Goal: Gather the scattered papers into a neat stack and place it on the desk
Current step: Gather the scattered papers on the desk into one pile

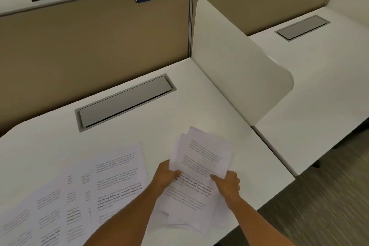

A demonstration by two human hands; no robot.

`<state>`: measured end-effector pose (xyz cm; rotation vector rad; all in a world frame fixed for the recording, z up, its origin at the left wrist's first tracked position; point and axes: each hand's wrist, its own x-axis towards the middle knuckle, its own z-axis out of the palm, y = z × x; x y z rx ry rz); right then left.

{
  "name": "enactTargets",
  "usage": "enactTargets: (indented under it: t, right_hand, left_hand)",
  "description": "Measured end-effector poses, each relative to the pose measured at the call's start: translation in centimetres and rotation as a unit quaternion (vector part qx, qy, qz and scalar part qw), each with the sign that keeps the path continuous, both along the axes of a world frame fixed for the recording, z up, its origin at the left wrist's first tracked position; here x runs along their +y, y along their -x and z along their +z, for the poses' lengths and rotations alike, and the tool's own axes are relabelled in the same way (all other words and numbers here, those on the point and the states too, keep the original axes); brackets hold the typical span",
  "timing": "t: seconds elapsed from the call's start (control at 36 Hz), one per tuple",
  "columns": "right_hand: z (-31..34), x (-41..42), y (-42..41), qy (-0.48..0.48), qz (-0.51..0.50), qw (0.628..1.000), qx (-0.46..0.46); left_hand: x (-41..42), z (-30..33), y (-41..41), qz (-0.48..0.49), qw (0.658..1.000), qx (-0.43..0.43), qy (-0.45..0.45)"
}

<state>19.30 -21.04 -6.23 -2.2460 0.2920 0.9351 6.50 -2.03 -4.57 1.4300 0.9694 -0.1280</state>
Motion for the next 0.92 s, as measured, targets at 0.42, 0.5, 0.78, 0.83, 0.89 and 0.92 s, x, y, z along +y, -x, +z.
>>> enactTargets:
  t: [0.42, 0.5, 0.78, 0.83, 0.89, 0.92]
  right_hand:
    - [6.0, -0.6, -0.9, -0.339, 0.01, 0.94, 0.027]
    - [6.8, 0.5, -0.6, -0.335, 0.035, 0.941, 0.019]
    - [8.2, 7.1, 3.5, -0.291, 0.16, 0.943, 0.018]
    - [8.4, 8.6, 4.7, -0.281, 0.184, 0.942, 0.023]
    - [8.1, 10.1, 5.9, -0.268, 0.203, 0.941, 0.037]
    - [7.7, 10.9, 6.7, -0.259, 0.213, 0.941, 0.042]
  left_hand:
    - [3.3, 7.4, 3.1, -0.026, 0.99, -0.135, 0.038]
    - [3.8, 8.0, 4.5, 0.015, 0.988, -0.15, 0.038]
    - [5.5, 8.0, 10.8, 0.153, 0.979, -0.126, -0.054]
    - [5.6, 7.8, 12.1, 0.168, 0.977, -0.105, -0.083]
    - [5.7, 7.4, 13.4, 0.193, 0.973, -0.074, -0.105]
    - [5.7, 7.3, 14.0, 0.21, 0.97, -0.059, -0.11]
